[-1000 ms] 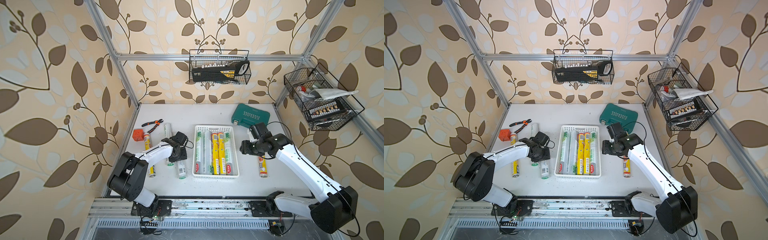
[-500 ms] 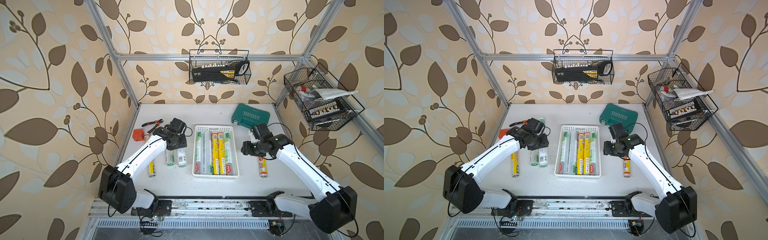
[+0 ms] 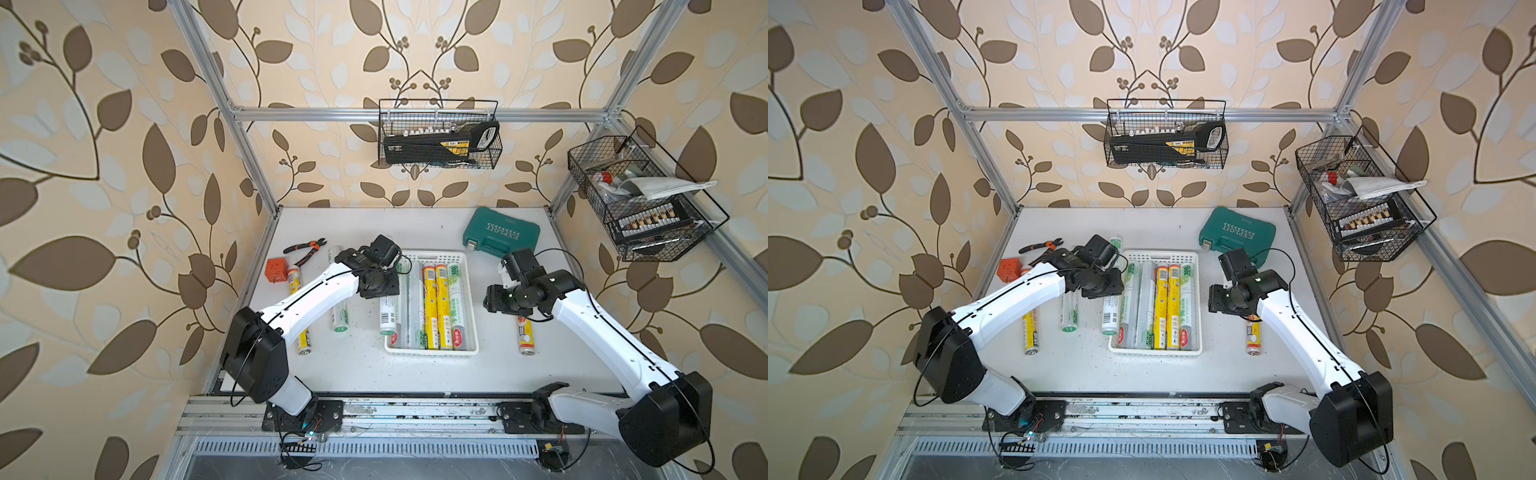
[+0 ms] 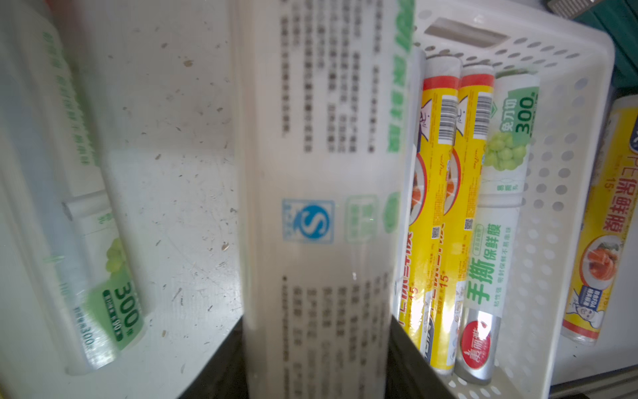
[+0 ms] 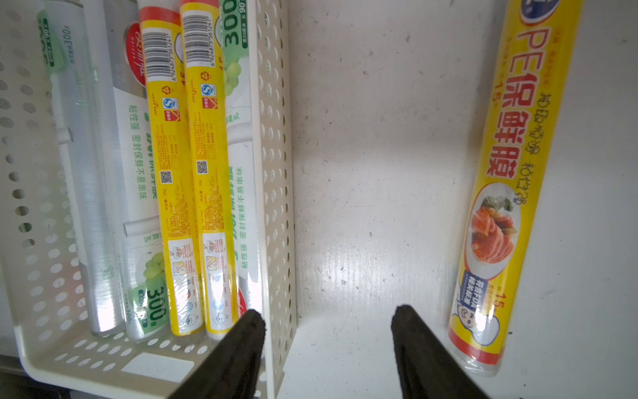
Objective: Put the plastic wrap into the basket
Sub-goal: Place the plastic wrap in the basket.
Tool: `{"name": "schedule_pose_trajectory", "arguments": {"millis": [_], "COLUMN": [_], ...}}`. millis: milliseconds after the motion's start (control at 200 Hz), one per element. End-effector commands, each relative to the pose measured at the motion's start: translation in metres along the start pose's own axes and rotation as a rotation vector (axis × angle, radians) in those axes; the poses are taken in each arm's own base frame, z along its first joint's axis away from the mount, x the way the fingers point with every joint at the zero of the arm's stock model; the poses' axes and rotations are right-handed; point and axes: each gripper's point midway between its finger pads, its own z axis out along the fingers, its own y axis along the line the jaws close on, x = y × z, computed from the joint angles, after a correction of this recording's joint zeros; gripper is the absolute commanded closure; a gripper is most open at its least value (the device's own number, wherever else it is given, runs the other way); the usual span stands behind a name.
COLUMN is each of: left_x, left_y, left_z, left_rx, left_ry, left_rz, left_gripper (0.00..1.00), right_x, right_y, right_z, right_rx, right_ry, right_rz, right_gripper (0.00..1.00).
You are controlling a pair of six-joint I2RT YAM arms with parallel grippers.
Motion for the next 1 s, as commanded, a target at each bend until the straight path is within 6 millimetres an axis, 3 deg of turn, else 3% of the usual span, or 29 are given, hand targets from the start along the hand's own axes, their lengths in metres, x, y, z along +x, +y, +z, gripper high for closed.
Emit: {"name": "schedule_pose_trajectory", "arguments": {"millis": [0, 160, 410, 710, 995], "left_x": [-0.022, -0.017, -0.008, 0.002, 0.012], "left_y": [-0.036, -0.051, -0.059, -0.061, -0.061], "left_z": [-0.010, 0.009, 0.029, 0.045, 0.046], "left_rx": [0.095, 0.101, 0.083, 0.059, 0.040], "left_ry": [-0.078, -0.039, -0.006, 0.024, 0.037], "left_rz": [-0.014, 0.004, 0.023, 0.038, 0.058], "left_gripper": [0.62, 0.62, 0.62, 0.62, 0.62], "right_x": [0.003, 0.005, 0.007, 0.008, 0.012], "right_y": [0.000, 0.000, -0.003, -0.004, -0.007], "right_z": [0.002, 0.004, 0.007, 0.008, 0.010], "right_rx": [-0.009, -0.015, -0.009, -0.008, -0.001], "right_ry": [0.013, 0.021, 0.028, 0.037, 0.046], "right_rz": [-0.006, -0.003, -0.002, 0.001, 0.001], "right_gripper": [0.38, 0.38, 0.38, 0.38, 0.38]}}
